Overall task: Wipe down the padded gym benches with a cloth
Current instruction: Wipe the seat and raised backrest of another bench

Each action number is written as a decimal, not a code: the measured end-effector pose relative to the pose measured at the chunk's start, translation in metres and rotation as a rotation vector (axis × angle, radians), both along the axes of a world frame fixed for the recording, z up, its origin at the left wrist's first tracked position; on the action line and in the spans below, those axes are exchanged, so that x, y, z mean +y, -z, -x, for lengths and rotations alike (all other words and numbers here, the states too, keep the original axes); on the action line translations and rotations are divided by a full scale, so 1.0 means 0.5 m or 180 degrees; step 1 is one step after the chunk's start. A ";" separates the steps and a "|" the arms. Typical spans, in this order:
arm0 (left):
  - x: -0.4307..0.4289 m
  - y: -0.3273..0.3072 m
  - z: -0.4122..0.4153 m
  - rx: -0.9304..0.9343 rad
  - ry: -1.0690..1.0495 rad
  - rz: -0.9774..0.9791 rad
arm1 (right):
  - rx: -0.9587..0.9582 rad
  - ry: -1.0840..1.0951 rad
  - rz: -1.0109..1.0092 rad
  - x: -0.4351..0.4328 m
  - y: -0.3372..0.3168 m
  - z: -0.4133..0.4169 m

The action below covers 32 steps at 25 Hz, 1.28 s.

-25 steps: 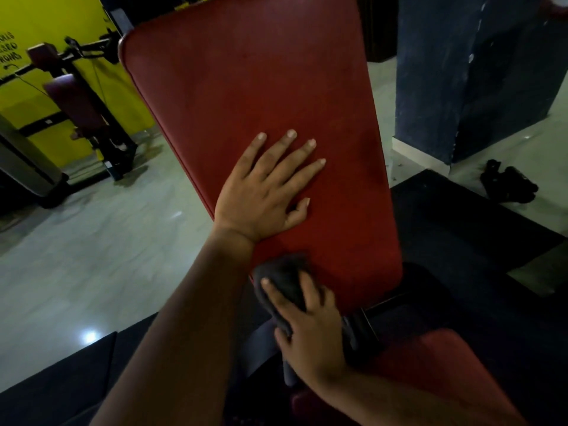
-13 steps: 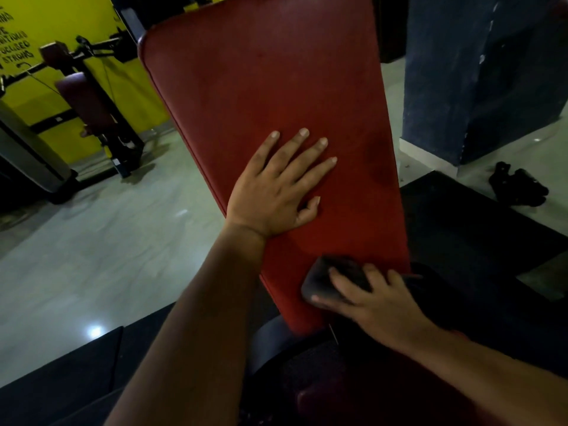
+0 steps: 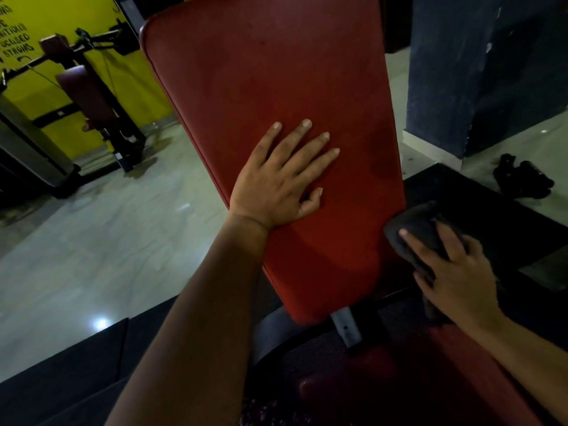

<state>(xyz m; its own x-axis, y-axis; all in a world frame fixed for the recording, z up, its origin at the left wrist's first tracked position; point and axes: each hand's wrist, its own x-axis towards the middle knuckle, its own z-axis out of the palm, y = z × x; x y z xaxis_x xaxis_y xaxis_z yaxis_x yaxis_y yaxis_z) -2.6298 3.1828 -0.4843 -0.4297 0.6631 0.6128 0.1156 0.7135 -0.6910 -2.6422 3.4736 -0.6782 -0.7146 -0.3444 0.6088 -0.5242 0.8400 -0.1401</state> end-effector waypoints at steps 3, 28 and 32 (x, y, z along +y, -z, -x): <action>0.001 0.003 0.000 0.0009 0.0010 -0.0034 | -0.0595 0.0263 0.0560 -0.053 0.023 -0.043; -0.002 0.002 -0.003 0.0029 0.0016 0.0013 | 0.1205 -0.0808 -0.1379 -0.015 0.075 0.001; -0.003 0.007 -0.002 0.0068 0.0006 -0.0003 | 0.0005 -0.0056 0.0003 0.052 0.072 -0.006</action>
